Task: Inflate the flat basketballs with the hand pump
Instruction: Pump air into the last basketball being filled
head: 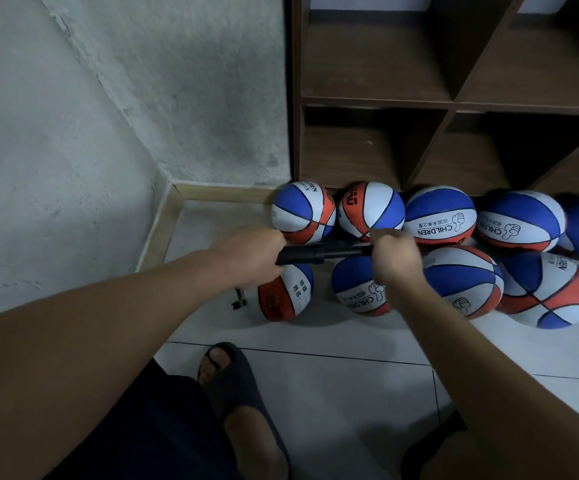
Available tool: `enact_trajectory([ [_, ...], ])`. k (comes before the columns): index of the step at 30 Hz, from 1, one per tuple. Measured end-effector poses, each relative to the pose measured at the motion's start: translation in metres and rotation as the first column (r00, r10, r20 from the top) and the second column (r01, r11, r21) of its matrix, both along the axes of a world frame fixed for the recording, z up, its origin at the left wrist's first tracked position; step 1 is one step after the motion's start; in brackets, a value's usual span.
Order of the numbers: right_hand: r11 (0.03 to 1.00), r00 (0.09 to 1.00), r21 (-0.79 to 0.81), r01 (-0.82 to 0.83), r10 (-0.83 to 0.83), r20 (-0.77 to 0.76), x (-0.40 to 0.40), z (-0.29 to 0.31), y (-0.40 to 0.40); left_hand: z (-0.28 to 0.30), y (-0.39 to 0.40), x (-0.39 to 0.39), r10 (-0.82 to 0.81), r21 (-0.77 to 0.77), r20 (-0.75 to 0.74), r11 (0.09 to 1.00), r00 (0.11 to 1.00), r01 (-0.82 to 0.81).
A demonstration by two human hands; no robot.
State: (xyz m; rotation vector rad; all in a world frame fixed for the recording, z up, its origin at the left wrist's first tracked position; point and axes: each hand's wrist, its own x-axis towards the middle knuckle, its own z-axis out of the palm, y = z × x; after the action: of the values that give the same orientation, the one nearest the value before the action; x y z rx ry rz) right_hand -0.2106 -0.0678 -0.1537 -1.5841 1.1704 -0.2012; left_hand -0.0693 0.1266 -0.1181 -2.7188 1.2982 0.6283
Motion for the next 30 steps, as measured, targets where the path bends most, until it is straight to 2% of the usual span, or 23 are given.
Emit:
enact_trajectory([
  [7,0.988,0.986,-0.002,-0.153,0.152,0.061,0.007,0.001,0.043,-0.001,-0.007,-0.011,-0.059,-0.016,0.014,0.998,0.998,0.059],
  [12,0.986,0.984,0.030,-0.166,0.163,0.074,0.007,-0.002,0.048,-0.003,-0.008,-0.008,-0.085,-0.014,0.013,0.996,0.996,0.086],
  [18,0.972,0.972,0.054,-0.229,0.225,0.074,0.005,0.002,0.039,-0.004,-0.003,0.000,-0.069,-0.039,-0.054,0.997,0.996,0.067],
  [24,0.997,0.998,0.058,-0.053,0.051,0.043,-0.009,0.010,-0.023,-0.002,0.009,0.018,0.047,-0.050,-0.144,0.997,0.989,-0.055],
  [27,0.998,0.999,0.067,0.015,-0.017,0.036,-0.013,0.005,-0.033,-0.002,0.008,0.012,0.032,-0.056,-0.115,0.998,0.993,-0.038],
  [30,0.999,0.999,0.007,0.045,-0.045,0.018,-0.006,0.003,-0.003,0.000,0.000,0.001,-0.016,-0.046,-0.052,0.999,0.999,0.014],
])
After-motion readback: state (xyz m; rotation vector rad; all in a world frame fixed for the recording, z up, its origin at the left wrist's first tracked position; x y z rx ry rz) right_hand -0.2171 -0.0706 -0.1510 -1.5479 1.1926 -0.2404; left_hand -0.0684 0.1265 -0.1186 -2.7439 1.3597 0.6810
